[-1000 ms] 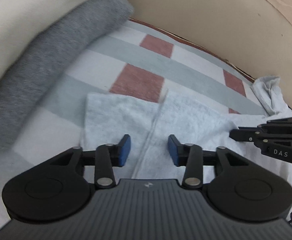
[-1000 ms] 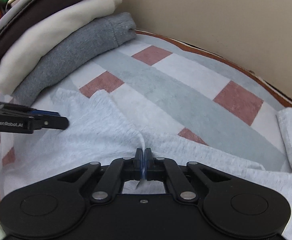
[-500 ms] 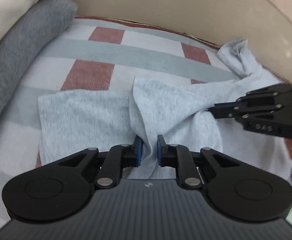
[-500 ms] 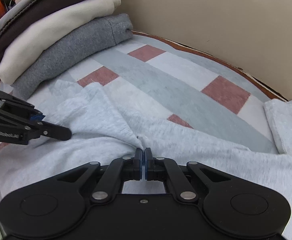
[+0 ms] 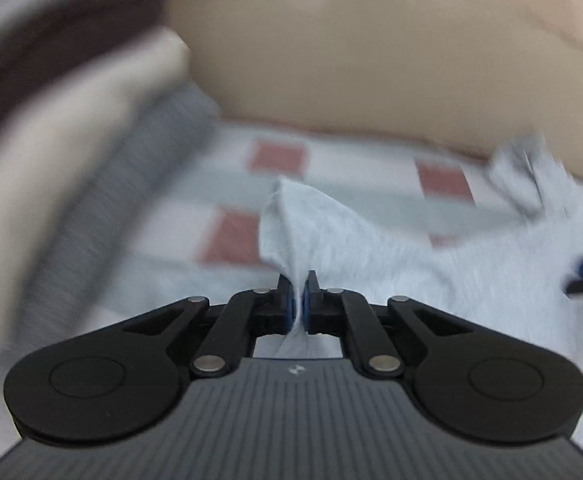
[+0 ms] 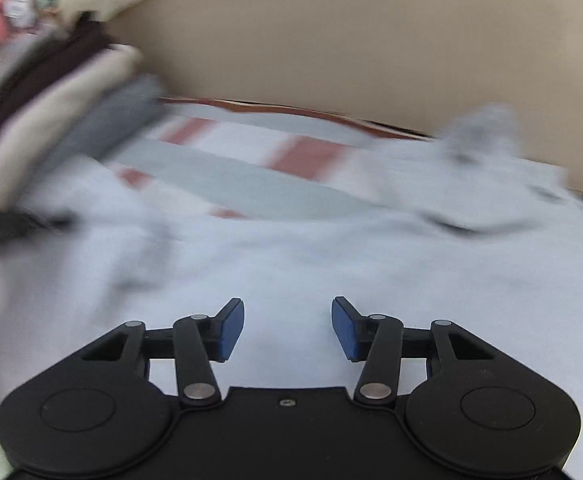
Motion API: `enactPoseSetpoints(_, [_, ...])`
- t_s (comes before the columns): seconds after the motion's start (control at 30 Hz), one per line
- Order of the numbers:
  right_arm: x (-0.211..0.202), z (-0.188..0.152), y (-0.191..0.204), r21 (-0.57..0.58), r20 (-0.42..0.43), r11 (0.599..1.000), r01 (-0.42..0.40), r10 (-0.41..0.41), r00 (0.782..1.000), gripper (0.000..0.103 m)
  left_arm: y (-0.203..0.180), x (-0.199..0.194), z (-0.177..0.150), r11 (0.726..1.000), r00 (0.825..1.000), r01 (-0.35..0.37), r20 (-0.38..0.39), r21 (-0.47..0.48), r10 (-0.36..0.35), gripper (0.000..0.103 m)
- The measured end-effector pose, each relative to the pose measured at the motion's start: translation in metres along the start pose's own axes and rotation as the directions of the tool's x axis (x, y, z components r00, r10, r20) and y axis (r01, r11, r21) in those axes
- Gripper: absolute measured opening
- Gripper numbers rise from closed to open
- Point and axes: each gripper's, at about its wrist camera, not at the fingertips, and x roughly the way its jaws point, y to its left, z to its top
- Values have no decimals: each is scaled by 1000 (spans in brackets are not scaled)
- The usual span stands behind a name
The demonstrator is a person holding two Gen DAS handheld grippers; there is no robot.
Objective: Fold clothes
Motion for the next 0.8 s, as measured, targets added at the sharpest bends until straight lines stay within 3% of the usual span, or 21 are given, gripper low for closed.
enactPoseSetpoints(0.1, [-11,-18,-22,-11,-30,995,96,-96,995,54,22,-27,0,992,996,-85,33,-94,88,5])
enactPoseSetpoints(0.2, [-14,-40,-40,16,-58,989,150,-149,987,57,37,-25,-13,973,980,-199,-34,-121,196,5])
enactPoseSetpoints(0.27, [-19,-52,-48,55,-29,988,145,-144,989,67,43,-16,-19,962,970,-238,-88,-132,228,5])
enactPoseSetpoints(0.33, [-23,-61,-54,72,-8,987,143,-143,990,68,41,-7,-24,956,958,-271,-124,-110,258,5])
enactPoseSetpoints(0.43, [-26,-65,-55,58,-2,987,149,-149,989,70,24,-8,-26,946,944,-325,-60,-11,323,5])
enactPoseSetpoints(0.5, [-27,-64,-56,56,-9,987,152,-152,988,71,17,-19,-23,950,949,-313,35,5,312,5])
enactPoseSetpoints(0.53, [-27,-64,-57,54,-12,987,154,-153,988,74,18,-21,-21,951,950,-308,47,4,307,5])
enactPoseSetpoints(0.57, [-28,-64,-58,53,-15,986,155,-155,988,78,21,-18,-20,953,952,-304,32,-4,304,6])
enactPoseSetpoints(0.7, [-31,-69,-59,77,-12,984,159,-159,987,80,59,21,-28,942,935,-303,-239,-146,263,6])
enactPoseSetpoints(0.73, [-33,-71,-57,83,-15,983,166,-166,986,80,68,21,-29,927,927,-328,-250,-181,279,6])
enactPoseSetpoints(0.8, [-36,-72,-55,110,-32,979,173,-170,985,79,76,13,-23,889,889,-436,-223,-141,401,7])
